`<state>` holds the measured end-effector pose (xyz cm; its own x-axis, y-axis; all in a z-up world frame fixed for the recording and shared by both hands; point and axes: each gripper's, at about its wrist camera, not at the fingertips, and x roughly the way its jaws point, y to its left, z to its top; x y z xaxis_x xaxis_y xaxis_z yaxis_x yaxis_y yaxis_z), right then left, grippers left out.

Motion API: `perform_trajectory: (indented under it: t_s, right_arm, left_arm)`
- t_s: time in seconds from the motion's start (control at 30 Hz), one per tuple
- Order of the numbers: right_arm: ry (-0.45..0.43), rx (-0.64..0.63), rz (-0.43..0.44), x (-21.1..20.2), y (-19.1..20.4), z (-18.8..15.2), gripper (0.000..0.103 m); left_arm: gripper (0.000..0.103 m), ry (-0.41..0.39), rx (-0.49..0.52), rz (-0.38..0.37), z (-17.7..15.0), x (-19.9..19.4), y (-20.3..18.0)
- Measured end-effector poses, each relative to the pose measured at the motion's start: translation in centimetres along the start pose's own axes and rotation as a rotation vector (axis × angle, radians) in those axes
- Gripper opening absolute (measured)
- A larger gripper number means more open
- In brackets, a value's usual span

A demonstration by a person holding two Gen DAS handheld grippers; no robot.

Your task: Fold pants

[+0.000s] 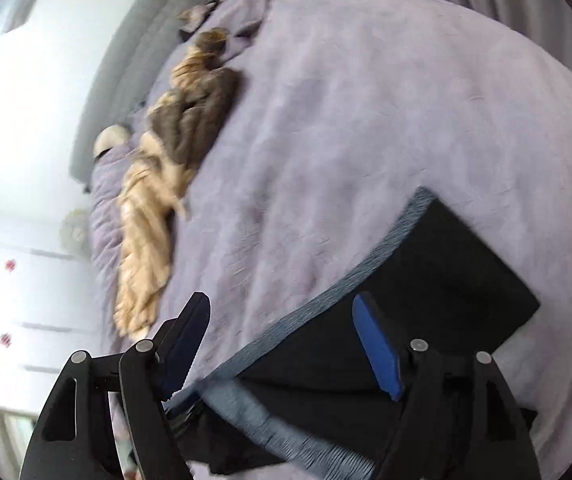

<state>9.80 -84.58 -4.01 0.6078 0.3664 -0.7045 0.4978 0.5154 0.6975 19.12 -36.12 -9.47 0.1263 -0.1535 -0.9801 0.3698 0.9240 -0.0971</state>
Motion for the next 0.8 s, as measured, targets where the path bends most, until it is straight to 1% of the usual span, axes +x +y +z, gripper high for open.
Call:
perform_trajectory:
  t_s: [0.03, 0.1, 0.13, 0.2, 0.23, 0.27, 0.3, 0.33, 0.37, 0.4, 0.43, 0.47, 0.5, 0.57, 0.6, 0.63, 0.67, 0.7, 0.73, 0.77, 0.8]
  right_arm:
    - [0.050, 0.007, 0.060, -0.2, 0.2, -1.5, 0.078]
    - [0.154, 0.047, 0.118, 0.0, -0.2, -5.1, 0.078]
    - [0.209, 0.096, 0.120, 0.2, -1.1, -8.4, 0.078]
    - [0.272, 0.213, 0.121, 1.2, -3.3, -13.4, 0.078]
    - [0.283, 0.287, 0.122, 1.9, -4.7, -15.8, 0.076]
    - [0.276, 0.345, 0.121, 2.4, -6.0, -17.6, 0.075]
    - [0.256, 0.405, 0.119, 2.9, -7.3, -18.9, 0.070]
    - [0.214, 0.466, 0.127, 3.2, -8.7, -20.0, 0.063]
    - [0.152, 0.513, 0.130, 3.3, -10.1, -20.6, 0.056]
    - [0.092, 0.560, 0.119, 3.1, -11.3, -20.9, 0.027]
    - [0.056, 0.612, 0.132, 2.6, -12.2, -21.0, 0.008]
    - [0.032, 0.633, 0.155, 2.3, -12.4, -20.7, 0.008]
    - [0.003, 0.594, 0.148, 1.5, -11.8, -19.6, 0.008]
    - [-0.006, 0.423, 0.095, 0.2, -9.5, -16.6, 0.008]
    - [-0.010, 0.322, 0.071, -0.2, -7.7, -14.3, 0.008]
    - [-0.012, 0.261, 0.052, -0.4, -6.4, -12.4, 0.010]
    - [-0.015, 0.219, 0.039, -0.2, -5.4, -10.5, 0.011]
    - [-0.021, 0.189, 0.030, 0.0, -4.5, -8.6, 0.021]
    - [-0.036, 0.162, 0.011, 0.2, -3.6, -6.3, 0.043]
    - [-0.058, 0.122, -0.027, 0.4, -2.9, -3.9, 0.059]
    - [-0.078, 0.092, -0.066, 0.3, -2.3, -2.4, 0.077]
  left_arm:
    - [0.067, -0.004, 0.003, -0.009, -0.1, -0.1, -0.5]
    - [0.067, 0.005, 0.005, -0.029, -0.8, -0.1, -1.7]
    - [0.067, 0.016, 0.009, -0.042, -1.4, -0.1, -2.2]
    - [0.067, 0.046, 0.048, -0.064, -2.7, 0.1, -3.4]
    - [0.067, 0.059, 0.083, -0.073, -3.1, 0.2, -4.2]
    - [0.067, 0.069, 0.122, -0.075, -3.4, 0.5, -5.2]
    - [0.067, 0.072, 0.153, -0.071, -3.3, 0.7, -5.8]
    - [0.067, 0.065, 0.187, -0.064, -3.2, 0.8, -6.8]
    - [0.067, 0.058, 0.206, -0.061, -3.1, 0.9, -7.5]
    - [0.067, 0.055, 0.215, -0.067, -2.6, 0.8, -8.1]
    - [0.067, 0.053, 0.214, -0.087, -1.9, 0.6, -8.6]
    - [0.067, 0.049, 0.209, -0.103, -1.3, 0.3, -8.9]
    - [0.067, 0.036, 0.205, -0.118, -0.5, -0.1, -9.2]
    - [0.067, -0.012, 0.208, -0.127, 1.8, -1.0, -9.8]
    - [0.067, -0.031, 0.207, -0.122, 2.8, -1.2, -10.4]
    - [0.067, -0.038, 0.196, -0.115, 4.2, -1.0, -10.5]
    - [0.067, -0.040, 0.173, -0.111, 4.0, -0.6, -10.5]
    - [0.067, -0.045, 0.146, -0.117, 5.4, -0.3, -10.4]
    - [0.067, -0.061, 0.117, -0.111, 6.9, 0.1, -10.6]
    - [0.067, -0.074, 0.093, -0.085, 7.9, 0.5, -11.0]
    - [0.067, -0.082, 0.076, -0.069, 8.9, 0.4, -10.7]
